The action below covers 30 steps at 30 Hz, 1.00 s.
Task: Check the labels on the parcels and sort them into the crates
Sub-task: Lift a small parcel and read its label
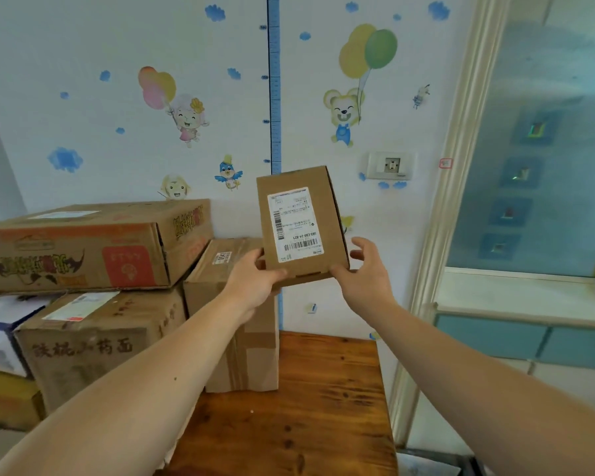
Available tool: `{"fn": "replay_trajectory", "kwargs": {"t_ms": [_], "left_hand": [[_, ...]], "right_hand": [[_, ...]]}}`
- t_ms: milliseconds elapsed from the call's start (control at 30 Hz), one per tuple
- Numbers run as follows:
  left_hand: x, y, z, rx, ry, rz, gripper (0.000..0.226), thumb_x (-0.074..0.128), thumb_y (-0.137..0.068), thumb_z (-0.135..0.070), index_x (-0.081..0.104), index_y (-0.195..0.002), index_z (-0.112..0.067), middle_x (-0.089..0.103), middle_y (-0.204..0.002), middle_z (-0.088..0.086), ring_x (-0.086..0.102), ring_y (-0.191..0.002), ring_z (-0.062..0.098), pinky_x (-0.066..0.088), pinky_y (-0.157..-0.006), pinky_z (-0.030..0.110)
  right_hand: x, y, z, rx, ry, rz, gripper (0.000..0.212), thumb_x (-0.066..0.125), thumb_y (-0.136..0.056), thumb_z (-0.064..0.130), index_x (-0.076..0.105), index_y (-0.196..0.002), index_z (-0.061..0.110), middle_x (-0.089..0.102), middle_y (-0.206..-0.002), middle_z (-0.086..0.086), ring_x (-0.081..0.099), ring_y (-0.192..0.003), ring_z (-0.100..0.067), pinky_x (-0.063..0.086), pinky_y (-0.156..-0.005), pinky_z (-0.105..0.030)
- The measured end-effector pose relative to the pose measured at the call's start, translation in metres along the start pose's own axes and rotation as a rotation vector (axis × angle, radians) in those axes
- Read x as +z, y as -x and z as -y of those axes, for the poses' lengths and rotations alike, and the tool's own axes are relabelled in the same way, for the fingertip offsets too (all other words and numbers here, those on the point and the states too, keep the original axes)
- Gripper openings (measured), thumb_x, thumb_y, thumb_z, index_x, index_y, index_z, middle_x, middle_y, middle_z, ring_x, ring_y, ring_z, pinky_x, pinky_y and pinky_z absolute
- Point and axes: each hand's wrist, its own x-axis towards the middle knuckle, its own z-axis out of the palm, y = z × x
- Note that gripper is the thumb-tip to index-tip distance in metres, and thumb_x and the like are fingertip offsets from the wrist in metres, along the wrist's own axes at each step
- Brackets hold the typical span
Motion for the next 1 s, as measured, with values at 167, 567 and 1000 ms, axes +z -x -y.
{"fn": "replay_trajectory", "kwargs": {"t_ms": [167, 567, 1000], "left_hand": [[0.018, 0.019, -0.01, 0.064, -0.009, 0.023, 0.06, 0.068, -0.085, 0.004, 0.048, -0.137, -0.018, 0.067, -0.122, 0.006, 0.068, -0.105, 0.021, 0.056, -0.092, 0.042], [0.009, 0.031, -0.045, 0.189, -0.05, 0.225, 0.072, 0.073, -0.082, 0.001, 0.032, -0.134, -0.03, 0.062, -0.12, -0.003, 0.065, -0.102, 0.013, 0.057, -0.084, 0.034], [-0.037, 0.025, -0.045, 0.238, -0.1, 0.184, 0.068, 0.071, -0.086, -0.005, 0.029, -0.133, -0.03, 0.062, -0.117, -0.004, 0.068, -0.098, 0.016, 0.059, -0.083, 0.033]], "right_hand": [[-0.031, 0.005, -0.004, 0.047, -0.022, 0.119, 0.068, 0.07, -0.086, 0.027, 0.037, -0.146, 0.028, 0.057, -0.105, 0.012, 0.06, -0.087, -0.013, 0.056, -0.072, -0.031], [-0.043, 0.016, 0.031, -0.002, -0.163, 0.202, 0.064, 0.074, -0.086, 0.012, 0.038, -0.138, 0.02, 0.06, -0.113, 0.009, 0.061, -0.102, -0.013, 0.056, -0.086, -0.034], [0.001, 0.018, 0.056, -0.048, -0.167, 0.177, 0.064, 0.071, -0.087, 0.008, 0.036, -0.139, 0.022, 0.057, -0.108, 0.015, 0.059, -0.101, -0.01, 0.054, -0.082, -0.029]]}}
